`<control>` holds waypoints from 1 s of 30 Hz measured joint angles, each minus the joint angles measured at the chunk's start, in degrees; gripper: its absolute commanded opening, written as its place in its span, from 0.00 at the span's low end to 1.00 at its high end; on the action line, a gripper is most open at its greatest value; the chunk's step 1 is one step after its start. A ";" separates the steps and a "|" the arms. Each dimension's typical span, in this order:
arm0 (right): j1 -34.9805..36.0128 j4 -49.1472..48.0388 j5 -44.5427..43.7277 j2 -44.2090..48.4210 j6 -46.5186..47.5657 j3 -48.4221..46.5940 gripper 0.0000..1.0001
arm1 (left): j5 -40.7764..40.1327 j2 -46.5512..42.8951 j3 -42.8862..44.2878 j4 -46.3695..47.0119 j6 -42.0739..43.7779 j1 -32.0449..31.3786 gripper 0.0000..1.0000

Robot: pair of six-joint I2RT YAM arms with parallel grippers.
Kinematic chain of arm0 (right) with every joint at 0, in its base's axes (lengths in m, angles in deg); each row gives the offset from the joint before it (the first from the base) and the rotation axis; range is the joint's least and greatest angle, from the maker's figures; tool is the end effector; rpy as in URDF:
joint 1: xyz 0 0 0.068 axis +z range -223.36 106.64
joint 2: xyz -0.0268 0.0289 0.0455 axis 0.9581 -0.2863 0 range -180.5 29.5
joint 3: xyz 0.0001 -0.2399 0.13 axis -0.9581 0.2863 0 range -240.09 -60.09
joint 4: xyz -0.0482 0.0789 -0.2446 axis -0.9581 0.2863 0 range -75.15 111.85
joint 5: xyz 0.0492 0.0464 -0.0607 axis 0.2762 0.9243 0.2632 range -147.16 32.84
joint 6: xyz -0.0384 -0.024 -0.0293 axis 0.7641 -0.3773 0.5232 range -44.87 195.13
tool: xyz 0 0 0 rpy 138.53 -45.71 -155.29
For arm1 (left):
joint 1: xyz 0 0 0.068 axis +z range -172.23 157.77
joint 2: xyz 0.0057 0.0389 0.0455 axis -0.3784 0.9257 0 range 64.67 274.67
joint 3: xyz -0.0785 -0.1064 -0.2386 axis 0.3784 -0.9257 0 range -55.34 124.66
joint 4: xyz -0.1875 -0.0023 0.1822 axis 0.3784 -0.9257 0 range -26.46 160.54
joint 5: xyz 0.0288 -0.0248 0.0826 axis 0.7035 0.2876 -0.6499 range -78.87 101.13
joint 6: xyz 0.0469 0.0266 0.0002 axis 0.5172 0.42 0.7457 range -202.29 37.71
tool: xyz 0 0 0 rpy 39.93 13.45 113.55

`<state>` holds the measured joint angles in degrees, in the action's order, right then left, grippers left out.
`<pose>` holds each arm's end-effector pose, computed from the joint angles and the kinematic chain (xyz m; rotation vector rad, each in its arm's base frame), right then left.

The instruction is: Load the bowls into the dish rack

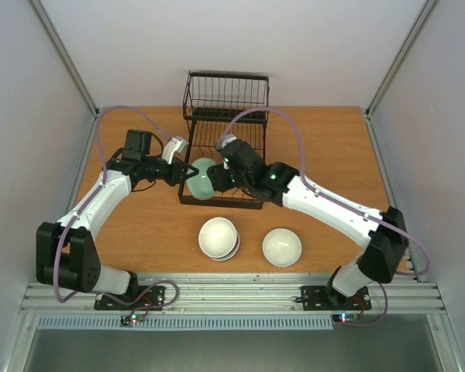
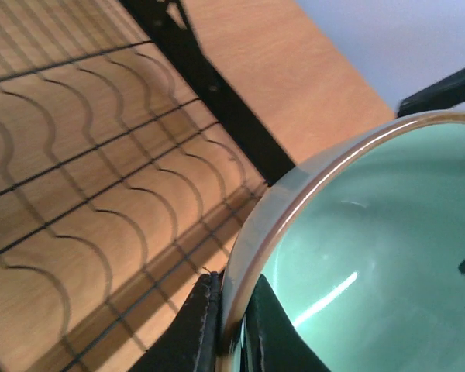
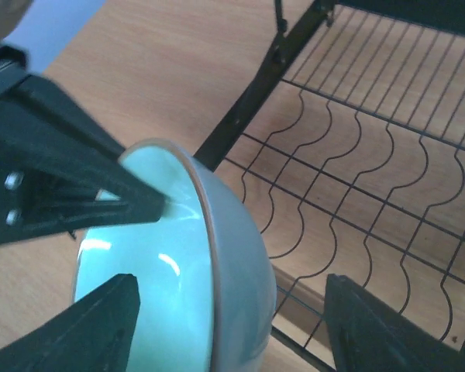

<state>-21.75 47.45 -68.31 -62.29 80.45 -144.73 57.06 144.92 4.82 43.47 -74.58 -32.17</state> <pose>0.2305 0.2800 0.3369 -0.9842 2.0318 0.2134 0.2843 -0.0757 0.2734 0.7123 2.1592 -0.9672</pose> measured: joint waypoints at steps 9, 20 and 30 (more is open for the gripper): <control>-0.70 -12.41 7.52 11.02 0.61 13.88 0.83 | 19.02 7.23 -0.07 -0.42 2.64 7.19 0.00; -0.94 -24.70 17.14 10.54 -4.81 20.98 0.89 | 23.71 5.22 -4.15 3.91 0.83 8.17 0.00; -0.94 -32.41 19.23 8.81 -11.34 23.74 0.87 | 22.93 -0.09 -7.45 10.25 -1.79 8.07 0.00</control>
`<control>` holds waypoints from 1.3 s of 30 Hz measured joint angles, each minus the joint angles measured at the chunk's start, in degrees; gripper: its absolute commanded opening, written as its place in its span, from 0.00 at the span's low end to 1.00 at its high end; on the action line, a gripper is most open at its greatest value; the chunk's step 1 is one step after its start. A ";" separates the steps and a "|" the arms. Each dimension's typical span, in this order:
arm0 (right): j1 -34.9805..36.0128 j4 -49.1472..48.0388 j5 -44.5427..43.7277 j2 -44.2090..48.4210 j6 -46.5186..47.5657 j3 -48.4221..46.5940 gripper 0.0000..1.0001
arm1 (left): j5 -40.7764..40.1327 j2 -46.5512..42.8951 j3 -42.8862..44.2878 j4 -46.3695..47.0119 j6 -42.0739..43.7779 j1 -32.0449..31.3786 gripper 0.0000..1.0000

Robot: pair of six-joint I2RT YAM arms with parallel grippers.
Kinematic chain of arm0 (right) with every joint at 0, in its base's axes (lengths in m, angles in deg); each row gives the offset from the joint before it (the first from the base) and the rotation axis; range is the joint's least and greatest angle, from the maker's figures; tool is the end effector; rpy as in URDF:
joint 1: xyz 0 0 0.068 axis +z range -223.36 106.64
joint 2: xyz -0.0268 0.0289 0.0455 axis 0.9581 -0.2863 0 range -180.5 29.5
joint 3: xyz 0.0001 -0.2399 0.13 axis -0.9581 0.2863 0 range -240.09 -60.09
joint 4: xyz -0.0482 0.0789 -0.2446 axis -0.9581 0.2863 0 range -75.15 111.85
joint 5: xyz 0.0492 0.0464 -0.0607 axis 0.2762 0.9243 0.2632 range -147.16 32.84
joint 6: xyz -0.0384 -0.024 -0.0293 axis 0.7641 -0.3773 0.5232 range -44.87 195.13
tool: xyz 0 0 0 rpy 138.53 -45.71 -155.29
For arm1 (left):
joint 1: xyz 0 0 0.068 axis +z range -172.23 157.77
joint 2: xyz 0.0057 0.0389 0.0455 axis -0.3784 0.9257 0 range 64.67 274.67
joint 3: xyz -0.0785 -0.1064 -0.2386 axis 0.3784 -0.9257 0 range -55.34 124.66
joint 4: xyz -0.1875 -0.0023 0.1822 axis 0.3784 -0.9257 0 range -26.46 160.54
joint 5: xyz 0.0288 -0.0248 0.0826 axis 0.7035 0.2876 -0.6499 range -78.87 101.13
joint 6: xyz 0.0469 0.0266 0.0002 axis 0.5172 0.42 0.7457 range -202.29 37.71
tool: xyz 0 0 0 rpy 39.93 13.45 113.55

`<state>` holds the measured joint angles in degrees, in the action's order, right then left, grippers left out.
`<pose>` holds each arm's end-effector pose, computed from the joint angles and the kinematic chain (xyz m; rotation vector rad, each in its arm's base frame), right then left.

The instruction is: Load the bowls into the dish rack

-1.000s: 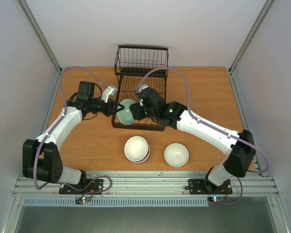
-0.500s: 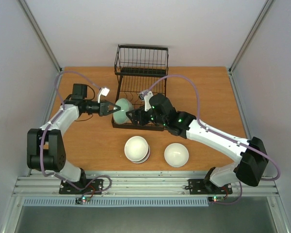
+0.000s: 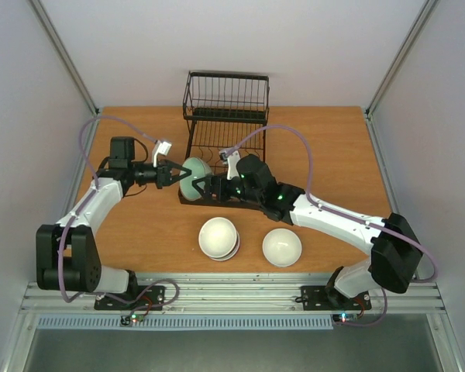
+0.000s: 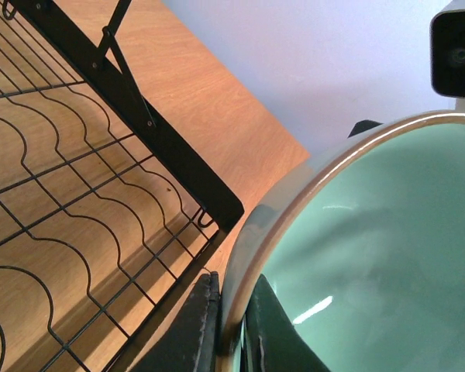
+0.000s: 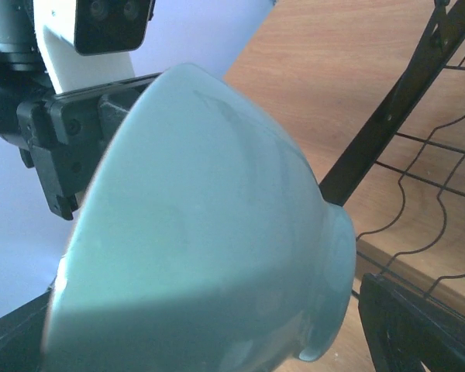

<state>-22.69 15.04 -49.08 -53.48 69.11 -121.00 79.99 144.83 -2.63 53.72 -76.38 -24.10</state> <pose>0.2106 0.2650 0.2978 -0.8633 1.8479 0.7760 0.2809 -0.0423 0.2532 0.7050 1.9363 -1.3265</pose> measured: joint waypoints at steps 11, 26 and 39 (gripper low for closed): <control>-1.22 -1.84 -3.82 -3.15 -6.16 1.68 0.02 | -6.25 -0.74 -0.55 4.68 0.22 0.44 0.00; -1.29 -1.29 -4.92 -3.65 -5.73 1.95 0.95 | -8.61 -0.55 -0.72 4.31 0.20 -0.42 0.00; -0.26 -9.18 4.79 2.75 -1.44 6.40 0.98 | 5.51 3.93 -0.52 3.06 -1.14 1.46 0.01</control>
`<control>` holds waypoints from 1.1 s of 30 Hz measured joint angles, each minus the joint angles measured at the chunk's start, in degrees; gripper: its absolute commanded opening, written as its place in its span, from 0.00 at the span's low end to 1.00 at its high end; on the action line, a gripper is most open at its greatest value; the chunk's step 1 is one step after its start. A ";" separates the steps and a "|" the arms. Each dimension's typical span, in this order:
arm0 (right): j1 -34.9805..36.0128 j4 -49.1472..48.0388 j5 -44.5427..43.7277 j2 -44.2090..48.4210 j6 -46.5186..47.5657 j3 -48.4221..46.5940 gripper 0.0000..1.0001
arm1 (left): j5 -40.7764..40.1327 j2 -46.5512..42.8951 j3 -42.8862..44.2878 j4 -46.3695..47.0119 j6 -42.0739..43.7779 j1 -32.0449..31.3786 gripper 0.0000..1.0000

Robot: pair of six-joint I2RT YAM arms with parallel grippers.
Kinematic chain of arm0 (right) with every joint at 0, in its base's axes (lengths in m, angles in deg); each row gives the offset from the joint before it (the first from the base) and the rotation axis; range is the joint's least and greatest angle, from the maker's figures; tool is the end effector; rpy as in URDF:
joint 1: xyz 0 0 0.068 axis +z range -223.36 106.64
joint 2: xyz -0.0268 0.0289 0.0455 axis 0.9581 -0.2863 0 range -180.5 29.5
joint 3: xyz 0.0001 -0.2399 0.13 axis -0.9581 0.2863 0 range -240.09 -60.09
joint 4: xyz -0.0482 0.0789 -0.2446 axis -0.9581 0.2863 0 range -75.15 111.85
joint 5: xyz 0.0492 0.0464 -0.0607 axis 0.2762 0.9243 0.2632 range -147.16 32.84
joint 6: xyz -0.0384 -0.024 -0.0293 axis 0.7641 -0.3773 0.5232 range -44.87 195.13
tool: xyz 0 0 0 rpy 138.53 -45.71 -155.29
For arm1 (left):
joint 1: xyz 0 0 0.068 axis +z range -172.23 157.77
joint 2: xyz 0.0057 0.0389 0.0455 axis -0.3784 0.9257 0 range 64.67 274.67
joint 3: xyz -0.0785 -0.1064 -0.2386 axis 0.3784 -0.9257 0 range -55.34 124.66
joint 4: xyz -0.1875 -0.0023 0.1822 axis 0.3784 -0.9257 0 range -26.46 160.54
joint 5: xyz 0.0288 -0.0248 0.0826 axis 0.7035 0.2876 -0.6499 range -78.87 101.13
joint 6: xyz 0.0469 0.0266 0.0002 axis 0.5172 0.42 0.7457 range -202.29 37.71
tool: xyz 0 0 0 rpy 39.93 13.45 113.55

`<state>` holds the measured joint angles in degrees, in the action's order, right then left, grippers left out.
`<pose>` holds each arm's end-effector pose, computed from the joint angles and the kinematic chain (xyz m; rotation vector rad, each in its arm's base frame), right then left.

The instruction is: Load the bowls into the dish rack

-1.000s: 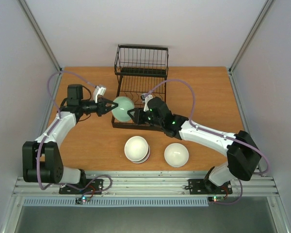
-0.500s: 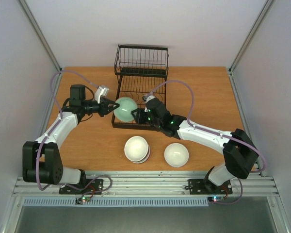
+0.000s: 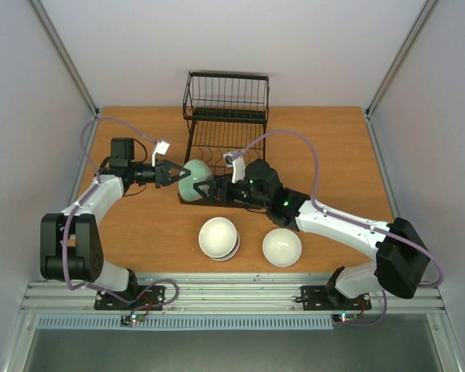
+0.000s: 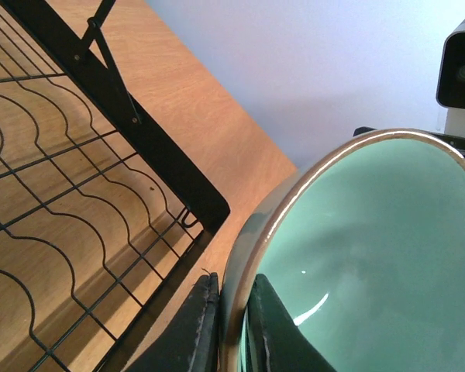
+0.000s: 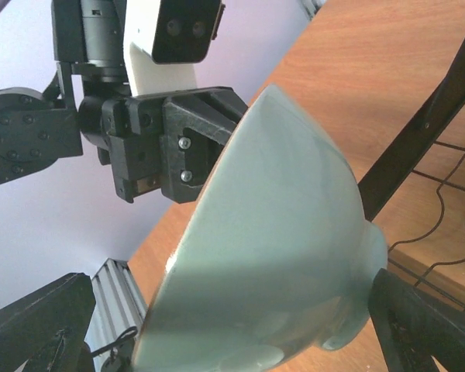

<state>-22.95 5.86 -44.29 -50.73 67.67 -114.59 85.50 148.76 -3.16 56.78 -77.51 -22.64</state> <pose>0.2016 0.2564 0.2901 -0.8659 1.7543 0.8938 0.2907 -0.0363 0.2376 0.6857 1.9087 -1.4386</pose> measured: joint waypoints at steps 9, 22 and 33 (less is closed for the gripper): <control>1.73 3.43 -5.75 3.89 -0.02 0.50 0.98 | 1.79 -2.23 -0.35 1.79 -1.20 -0.59 0.00; 1.79 -0.55 -4.20 0.31 -2.89 0.50 0.98 | 1.27 -3.19 -1.81 3.37 -1.86 -0.57 0.00; 1.38 -4.96 -0.44 -1.57 -9.03 0.83 0.05 | -0.46 -5.64 -2.51 6.14 -1.57 0.02 0.00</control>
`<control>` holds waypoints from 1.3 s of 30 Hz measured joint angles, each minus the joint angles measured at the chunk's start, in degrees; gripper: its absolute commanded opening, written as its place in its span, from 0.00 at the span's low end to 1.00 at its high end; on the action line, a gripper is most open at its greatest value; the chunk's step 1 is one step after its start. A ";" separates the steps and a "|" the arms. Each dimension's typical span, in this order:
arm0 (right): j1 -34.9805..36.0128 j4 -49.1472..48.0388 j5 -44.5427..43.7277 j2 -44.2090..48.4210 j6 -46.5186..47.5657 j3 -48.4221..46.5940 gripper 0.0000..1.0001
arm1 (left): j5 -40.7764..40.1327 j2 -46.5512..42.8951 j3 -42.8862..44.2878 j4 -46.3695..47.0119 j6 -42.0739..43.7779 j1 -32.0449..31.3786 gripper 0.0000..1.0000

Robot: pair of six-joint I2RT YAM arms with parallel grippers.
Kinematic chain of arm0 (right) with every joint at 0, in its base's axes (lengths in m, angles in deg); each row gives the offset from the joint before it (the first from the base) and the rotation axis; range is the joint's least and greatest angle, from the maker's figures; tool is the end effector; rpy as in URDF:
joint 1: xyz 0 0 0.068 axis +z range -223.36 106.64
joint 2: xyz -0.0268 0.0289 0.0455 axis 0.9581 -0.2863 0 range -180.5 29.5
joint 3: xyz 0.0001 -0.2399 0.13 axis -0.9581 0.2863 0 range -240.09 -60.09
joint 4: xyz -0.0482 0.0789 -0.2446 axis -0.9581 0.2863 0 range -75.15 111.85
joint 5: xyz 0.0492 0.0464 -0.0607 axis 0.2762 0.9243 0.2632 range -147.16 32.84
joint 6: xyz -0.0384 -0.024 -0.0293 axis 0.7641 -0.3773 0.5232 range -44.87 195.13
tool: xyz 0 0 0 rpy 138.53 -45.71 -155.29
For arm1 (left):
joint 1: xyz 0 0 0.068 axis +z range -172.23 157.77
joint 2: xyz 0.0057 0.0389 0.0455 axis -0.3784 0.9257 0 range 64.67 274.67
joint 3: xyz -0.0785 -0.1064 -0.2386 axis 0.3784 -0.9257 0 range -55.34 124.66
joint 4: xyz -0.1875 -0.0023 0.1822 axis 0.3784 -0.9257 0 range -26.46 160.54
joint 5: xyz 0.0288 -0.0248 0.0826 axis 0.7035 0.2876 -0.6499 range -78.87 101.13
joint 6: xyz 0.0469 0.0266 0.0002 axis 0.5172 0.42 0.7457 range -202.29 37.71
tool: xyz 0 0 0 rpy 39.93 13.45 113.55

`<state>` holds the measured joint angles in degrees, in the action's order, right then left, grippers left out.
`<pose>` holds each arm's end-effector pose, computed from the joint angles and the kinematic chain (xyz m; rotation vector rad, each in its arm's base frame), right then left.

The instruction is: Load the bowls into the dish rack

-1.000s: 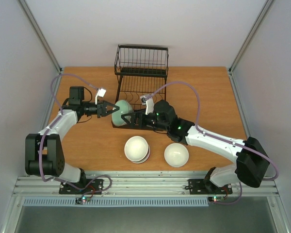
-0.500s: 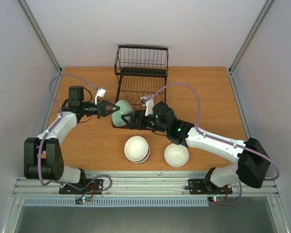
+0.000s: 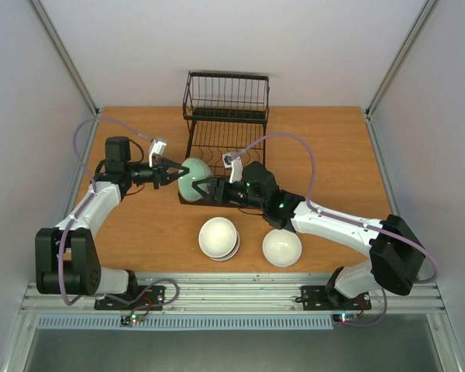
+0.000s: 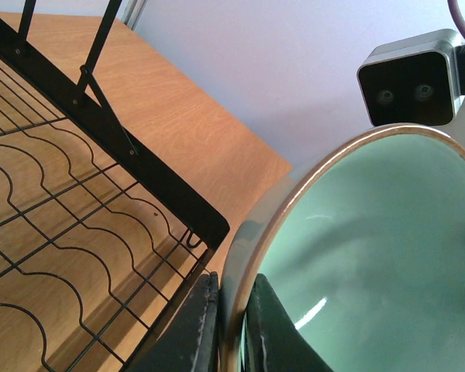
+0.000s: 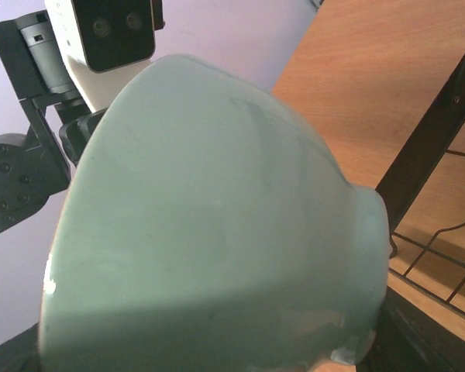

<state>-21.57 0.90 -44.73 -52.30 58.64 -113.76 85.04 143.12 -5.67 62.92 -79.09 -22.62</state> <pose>0.1994 0.2658 0.2856 -0.7422 1.7920 1.0190 0.2780 -0.0360 0.2569 0.7510 1.8046 -1.3514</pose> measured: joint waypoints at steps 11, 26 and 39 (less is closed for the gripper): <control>0.22 2.58 -2.16 1.25 2.34 0.02 0.01 | -0.96 -0.13 -0.17 0.35 -0.46 -0.39 0.50; 0.59 36.65 -34.07 -6.56 19.28 -21.07 0.01 | -13.77 -7.72 -2.16 2.23 -4.26 -0.81 0.82; -3.69 57.86 -49.75 -32.37 23.65 -44.33 0.01 | -16.72 -7.69 -2.16 1.84 -4.26 -0.81 0.82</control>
<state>-25.27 58.75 -94.48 -84.67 82.29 -158.09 68.32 135.43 -7.83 64.76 -83.35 -23.42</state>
